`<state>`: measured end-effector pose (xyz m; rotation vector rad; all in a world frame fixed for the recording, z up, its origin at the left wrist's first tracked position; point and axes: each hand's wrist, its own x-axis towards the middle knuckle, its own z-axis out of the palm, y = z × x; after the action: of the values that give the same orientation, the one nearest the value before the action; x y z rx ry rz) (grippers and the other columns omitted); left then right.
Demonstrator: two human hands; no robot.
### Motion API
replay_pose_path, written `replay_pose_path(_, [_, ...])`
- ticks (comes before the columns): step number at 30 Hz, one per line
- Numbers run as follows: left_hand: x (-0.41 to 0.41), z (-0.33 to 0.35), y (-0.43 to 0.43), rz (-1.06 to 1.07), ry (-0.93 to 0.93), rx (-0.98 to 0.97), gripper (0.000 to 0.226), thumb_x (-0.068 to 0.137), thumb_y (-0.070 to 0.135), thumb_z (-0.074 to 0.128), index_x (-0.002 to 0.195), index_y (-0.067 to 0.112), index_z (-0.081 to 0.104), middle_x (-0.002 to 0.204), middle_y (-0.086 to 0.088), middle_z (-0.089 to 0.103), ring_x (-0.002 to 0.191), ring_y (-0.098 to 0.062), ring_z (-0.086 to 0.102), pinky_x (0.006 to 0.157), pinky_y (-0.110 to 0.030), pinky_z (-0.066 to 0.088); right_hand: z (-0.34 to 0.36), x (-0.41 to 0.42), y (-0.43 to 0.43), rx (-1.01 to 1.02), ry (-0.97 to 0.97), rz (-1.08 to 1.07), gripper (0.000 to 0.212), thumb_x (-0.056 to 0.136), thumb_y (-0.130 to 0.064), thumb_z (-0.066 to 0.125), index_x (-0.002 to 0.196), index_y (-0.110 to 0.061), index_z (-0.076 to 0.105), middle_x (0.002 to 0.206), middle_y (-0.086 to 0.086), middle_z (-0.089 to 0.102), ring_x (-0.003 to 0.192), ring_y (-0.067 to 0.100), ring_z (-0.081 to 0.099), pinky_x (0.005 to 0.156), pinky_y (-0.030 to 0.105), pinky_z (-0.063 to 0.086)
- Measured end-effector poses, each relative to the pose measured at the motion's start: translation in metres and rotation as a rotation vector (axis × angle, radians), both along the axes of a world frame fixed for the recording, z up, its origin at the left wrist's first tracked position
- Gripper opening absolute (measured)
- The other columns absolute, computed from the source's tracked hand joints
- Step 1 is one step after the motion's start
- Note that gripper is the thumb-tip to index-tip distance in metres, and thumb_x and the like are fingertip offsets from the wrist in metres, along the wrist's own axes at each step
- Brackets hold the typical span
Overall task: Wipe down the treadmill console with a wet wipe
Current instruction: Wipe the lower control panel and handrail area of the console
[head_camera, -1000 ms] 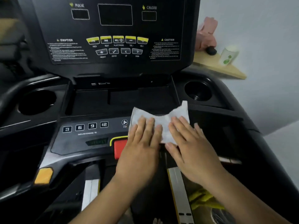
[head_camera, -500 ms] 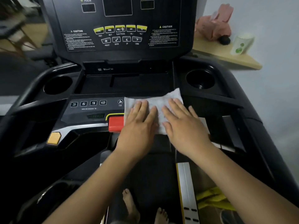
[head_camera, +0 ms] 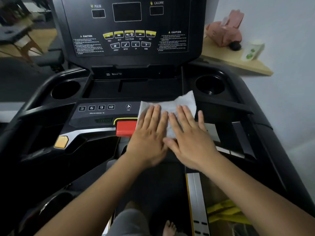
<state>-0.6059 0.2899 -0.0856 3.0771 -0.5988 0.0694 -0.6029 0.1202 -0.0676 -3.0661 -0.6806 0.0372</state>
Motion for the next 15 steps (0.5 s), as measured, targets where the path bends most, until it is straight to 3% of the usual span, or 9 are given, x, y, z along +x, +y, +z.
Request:
replay_pose_path(3, [-0.015, -0.006, -0.005, -0.031, -0.024, -0.042, 0.086, 0.094, 0.065, 0.011, 0.157, 0.006, 0.008, 0.164, -0.022, -0.002, 0.152, -0.036, -0.008, 0.123, -0.050, -0.001, -0.011, -0.030, -0.015, -0.037, 0.013, 0.017, 0.079, 0.094, -0.069, 0.001, 0.155, -0.019, -0.005, 0.163, 0.012, -0.013, 0.149, 0.026, -0.019, 0.118, 0.058, -0.005])
replay_pose_path(7, [0.017, 0.004, 0.001, -0.049, 0.011, 0.034, 0.093, 0.084, 0.074, 0.007, 0.155, 0.015, -0.007, 0.164, -0.017, -0.013, 0.151, -0.032, -0.019, 0.122, -0.045, -0.012, -0.006, -0.005, -0.016, -0.020, 0.080, -0.027, 0.079, 0.090, -0.074, 0.002, 0.152, -0.029, -0.020, 0.158, 0.008, -0.031, 0.146, 0.028, -0.028, 0.115, 0.062, -0.013])
replay_pose_path(10, [0.045, 0.018, 0.008, -0.051, 0.070, 0.071, 0.101, 0.073, 0.080, 0.003, 0.151, 0.021, -0.020, 0.162, -0.014, -0.024, 0.148, -0.029, -0.028, 0.120, -0.042, -0.019, 0.004, 0.019, -0.012, 0.020, 0.085, -0.019, 0.078, 0.087, -0.074, 0.000, 0.149, -0.033, -0.023, 0.157, 0.003, -0.035, 0.145, 0.025, -0.029, 0.114, 0.061, -0.017])
replay_pose_path(15, [0.015, 0.013, 0.009, -0.102, 0.061, -0.001, 0.099, 0.079, 0.079, 0.010, 0.156, 0.020, -0.012, 0.162, -0.012, -0.025, 0.148, -0.027, -0.029, 0.122, -0.045, -0.015, 0.004, -0.017, -0.020, 0.018, 0.103, -0.021, 0.073, 0.092, -0.073, 0.001, 0.152, -0.036, -0.016, 0.160, 0.002, -0.029, 0.145, 0.024, -0.031, 0.113, 0.061, -0.018])
